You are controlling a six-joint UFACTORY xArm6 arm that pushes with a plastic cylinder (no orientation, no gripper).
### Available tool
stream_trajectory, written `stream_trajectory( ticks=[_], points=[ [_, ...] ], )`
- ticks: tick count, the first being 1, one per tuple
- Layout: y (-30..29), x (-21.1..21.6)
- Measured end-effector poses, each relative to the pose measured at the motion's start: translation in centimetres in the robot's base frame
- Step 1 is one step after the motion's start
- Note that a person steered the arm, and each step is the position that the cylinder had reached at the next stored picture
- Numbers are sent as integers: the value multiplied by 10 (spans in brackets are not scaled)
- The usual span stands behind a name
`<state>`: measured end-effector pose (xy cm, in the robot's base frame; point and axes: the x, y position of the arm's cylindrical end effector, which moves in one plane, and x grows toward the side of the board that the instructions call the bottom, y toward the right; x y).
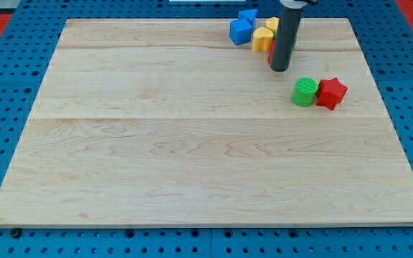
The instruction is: Push the red star and green circle slightly to left and separate them
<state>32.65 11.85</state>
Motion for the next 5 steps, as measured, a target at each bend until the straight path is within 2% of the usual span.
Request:
stream_trajectory(
  ticks=[2, 3, 4, 5],
  points=[
    [-31, -7],
    [13, 6],
    [86, 15],
    [141, 48]
  ],
)
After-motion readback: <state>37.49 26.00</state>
